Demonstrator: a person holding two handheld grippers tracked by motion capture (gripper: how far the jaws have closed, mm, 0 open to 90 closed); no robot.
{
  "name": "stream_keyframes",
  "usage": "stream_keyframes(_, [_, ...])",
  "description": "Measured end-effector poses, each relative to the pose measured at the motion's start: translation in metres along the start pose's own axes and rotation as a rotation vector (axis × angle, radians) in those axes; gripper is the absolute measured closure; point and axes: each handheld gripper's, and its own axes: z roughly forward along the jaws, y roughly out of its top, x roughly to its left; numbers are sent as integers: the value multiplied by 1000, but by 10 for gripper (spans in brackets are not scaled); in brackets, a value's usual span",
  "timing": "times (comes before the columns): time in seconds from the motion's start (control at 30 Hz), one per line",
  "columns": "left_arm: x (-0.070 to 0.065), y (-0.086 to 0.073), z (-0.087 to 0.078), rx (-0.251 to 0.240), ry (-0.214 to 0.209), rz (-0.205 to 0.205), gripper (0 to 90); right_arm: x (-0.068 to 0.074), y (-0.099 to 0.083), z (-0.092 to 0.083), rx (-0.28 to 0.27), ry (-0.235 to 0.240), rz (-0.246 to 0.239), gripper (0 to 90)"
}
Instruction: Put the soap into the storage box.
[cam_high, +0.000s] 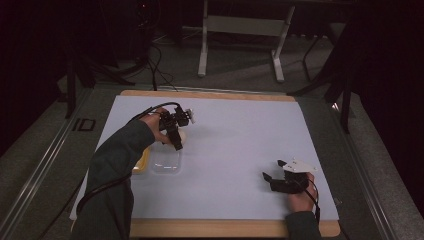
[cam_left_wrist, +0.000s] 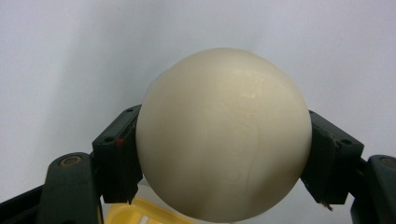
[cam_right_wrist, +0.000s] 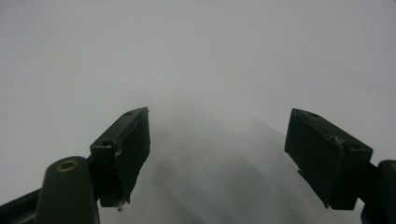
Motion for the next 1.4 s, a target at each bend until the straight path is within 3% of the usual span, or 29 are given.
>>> stream_keyframes(0.9, [3,-24,-10,-10,12,-21,258,0,0,0,-2,-2,-2,220])
stream_keyframes(1.4, [9,-47,-17,-23,13,-55,258,0,0,0,-2,-4,-4,220])
